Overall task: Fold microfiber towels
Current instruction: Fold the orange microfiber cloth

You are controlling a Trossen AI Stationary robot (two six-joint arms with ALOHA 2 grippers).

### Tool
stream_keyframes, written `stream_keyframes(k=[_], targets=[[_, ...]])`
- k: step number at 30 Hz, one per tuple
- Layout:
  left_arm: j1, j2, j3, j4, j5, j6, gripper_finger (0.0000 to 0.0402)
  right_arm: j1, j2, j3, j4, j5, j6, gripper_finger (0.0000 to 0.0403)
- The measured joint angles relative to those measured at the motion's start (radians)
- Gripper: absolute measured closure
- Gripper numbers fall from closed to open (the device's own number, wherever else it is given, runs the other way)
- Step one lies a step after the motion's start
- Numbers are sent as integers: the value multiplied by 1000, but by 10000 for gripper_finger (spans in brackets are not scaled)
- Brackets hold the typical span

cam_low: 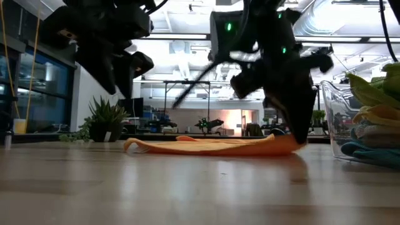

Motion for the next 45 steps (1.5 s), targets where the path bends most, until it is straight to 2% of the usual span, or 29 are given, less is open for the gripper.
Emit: stream_keyframes(k=[4, 10, 20, 23, 27, 31, 37, 45], targets=[[7, 0, 0, -65, -17, 11, 250, -12, -66, 0, 5, -6, -4, 401], [30, 0, 0, -77, -115, -19, 250, -76, -130, 0, 18, -9, 32, 402], [32, 0, 0, -36, -120, -92, 249, -226, -193, 0, 68, -117, 108, 402], [25, 0, 0, -16, -134, -116, 249, -264, -197, 0, 60, -118, 156, 402], [23, 5, 0, 16, -227, -185, 249, -316, -197, 0, 70, -61, 245, 403], [24, 12, 0, 32, -240, -220, 249, -367, -197, 0, 74, -52, 297, 403], [12, 68, 1, 99, -241, -228, 249, -420, -197, 0, 80, -44, 309, 403], [-7, 191, 0, 151, -285, -235, 249, -422, -196, 0, 86, -45, 292, 403]])
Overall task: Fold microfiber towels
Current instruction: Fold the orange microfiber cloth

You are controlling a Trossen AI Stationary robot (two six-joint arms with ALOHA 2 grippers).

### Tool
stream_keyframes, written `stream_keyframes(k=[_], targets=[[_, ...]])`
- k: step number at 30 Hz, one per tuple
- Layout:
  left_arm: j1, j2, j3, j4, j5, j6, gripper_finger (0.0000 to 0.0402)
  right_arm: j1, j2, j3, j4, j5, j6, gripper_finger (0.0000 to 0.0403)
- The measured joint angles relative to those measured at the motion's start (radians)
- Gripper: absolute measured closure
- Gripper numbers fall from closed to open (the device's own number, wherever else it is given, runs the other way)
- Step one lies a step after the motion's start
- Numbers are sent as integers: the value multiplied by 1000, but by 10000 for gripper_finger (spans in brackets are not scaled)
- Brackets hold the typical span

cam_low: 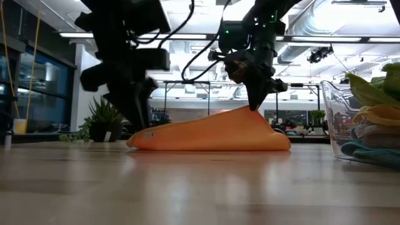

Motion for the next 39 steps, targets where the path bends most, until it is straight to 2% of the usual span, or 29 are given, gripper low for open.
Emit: stream_keyframes(k=[5, 13, 20, 28, 39], targets=[[1, 17, 0, -2, 52, -71, 249, 0, 0, 0, 9, 1, -6, 403], [-15, 3, 0, 5, 23, -119, 247, 0, 1, 0, 28, 7, -9, 403], [-46, 27, 1, 76, 26, -125, 216, 0, 1, 0, 34, 7, -19, 403], [-55, 73, 0, 36, -99, -144, 169, 0, 1, 0, 38, 7, -19, 403], [-55, 113, -1, -32, -162, -177, 166, 0, 1, 0, 45, 6, -27, 403]])
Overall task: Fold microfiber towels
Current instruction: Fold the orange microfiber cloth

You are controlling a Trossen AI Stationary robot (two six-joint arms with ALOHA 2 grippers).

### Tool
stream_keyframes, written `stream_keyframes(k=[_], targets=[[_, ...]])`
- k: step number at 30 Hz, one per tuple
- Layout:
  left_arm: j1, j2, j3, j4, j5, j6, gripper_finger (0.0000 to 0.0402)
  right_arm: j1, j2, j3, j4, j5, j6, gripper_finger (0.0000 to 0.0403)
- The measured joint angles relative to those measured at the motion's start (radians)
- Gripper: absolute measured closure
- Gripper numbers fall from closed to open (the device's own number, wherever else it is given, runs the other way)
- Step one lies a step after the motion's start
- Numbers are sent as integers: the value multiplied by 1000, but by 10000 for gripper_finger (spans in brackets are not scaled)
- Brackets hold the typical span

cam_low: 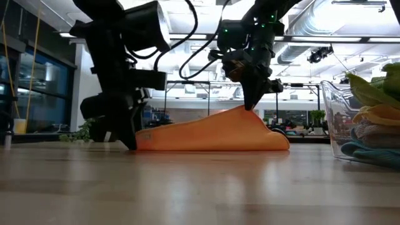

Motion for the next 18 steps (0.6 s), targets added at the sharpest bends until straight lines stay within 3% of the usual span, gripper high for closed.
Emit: stream_keyframes(k=[4, 9, 18], targets=[[0, -2, 1, -31, -52, 0, 187, 0, 0, 0, 4, 0, 0, 403], [0, -7, 1, -61, -55, 7, 241, 0, 0, 0, 2, -1, 0, 403], [0, -25, 1, -107, -53, 10, 387, 0, 0, 0, -9, -12, 0, 403]])
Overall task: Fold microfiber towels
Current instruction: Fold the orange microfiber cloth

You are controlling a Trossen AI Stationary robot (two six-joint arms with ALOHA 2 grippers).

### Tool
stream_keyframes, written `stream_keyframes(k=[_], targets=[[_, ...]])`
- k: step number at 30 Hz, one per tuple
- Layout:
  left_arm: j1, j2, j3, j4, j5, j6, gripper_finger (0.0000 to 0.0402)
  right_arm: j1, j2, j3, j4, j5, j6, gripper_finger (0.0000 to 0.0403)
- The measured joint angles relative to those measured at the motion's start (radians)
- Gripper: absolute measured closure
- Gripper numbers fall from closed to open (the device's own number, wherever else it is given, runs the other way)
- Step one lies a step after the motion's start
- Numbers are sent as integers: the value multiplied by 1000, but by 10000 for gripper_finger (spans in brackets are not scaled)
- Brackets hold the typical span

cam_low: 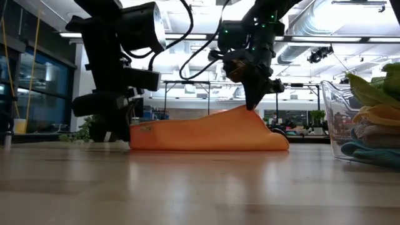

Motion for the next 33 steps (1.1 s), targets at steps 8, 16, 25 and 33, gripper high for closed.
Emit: stream_keyframes(k=[8, 16, 25, 33], targets=[[-20, -122, 0, -74, 121, -20, 399, 67, -10, 0, -76, -68, -4, 403], [-42, -283, 3, -187, 275, -48, 401, 201, -39, 0, -68, -193, 40, 403], [53, -403, 21, -187, 236, 46, 401, 185, -154, 6, -67, -84, 130, 403], [273, -353, 19, -90, 178, 191, 401, 48, -150, 7, -72, 111, 150, 403]])
